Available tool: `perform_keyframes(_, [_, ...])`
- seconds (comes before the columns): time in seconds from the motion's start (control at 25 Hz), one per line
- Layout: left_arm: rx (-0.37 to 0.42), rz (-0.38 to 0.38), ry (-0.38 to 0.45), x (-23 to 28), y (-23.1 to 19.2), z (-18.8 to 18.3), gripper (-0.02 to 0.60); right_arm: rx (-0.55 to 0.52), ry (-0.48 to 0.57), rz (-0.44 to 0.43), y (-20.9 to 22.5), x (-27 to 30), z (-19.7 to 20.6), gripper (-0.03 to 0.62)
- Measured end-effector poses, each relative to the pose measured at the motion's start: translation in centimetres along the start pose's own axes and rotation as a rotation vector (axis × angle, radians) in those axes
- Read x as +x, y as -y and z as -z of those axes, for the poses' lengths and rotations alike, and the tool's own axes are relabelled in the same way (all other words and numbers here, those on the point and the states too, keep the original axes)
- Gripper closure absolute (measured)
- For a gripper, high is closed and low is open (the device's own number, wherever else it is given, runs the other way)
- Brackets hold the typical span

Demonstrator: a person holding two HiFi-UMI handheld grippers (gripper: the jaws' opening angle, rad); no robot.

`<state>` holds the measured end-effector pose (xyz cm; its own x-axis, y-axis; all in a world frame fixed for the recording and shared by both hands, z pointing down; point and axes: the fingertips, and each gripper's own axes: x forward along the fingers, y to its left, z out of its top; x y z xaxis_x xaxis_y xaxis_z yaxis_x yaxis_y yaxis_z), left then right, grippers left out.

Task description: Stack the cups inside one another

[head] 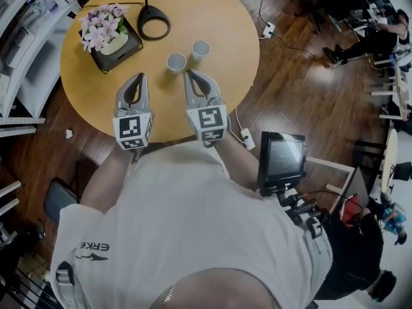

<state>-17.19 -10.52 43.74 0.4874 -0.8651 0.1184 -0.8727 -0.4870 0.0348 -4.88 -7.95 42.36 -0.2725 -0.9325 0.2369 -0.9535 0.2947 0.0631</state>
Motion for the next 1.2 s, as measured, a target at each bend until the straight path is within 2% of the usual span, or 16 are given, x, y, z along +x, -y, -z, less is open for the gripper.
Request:
perform_keyframes(0.44, [-0.010,-0.037,-0.115,1.9,0.3,4.0,0.580,0.035,-0.131,-0.043,0.9,2.1,5.4,0.580])
perform_keyframes(0.8, [-0.009,-0.037,-0.287,5.0,1.1,11.0,0.580,0.056,-0.298,-0.091,1.9,5.7,13.3,0.560])
perform_keyframes(0.92, [-0.026,-0.046,-0.341,5.5,1.1,13.4,0.580,0.064,-0.354,-0.119,1.9,6.9,15.9,0.500])
perform_keyframes(1.08, [-0.037,-0.050,-0.409,4.6,1.4,15.6,0.580,0.065,-0.415,-0.163,0.9,7.7,18.5,0.380])
perform_keyframes(1.2, [-0.041,-0.057,-0.426,4.7,1.2,16.4,0.580,0.048,-0.434,-0.176,0.9,9.2,19.7,0.315])
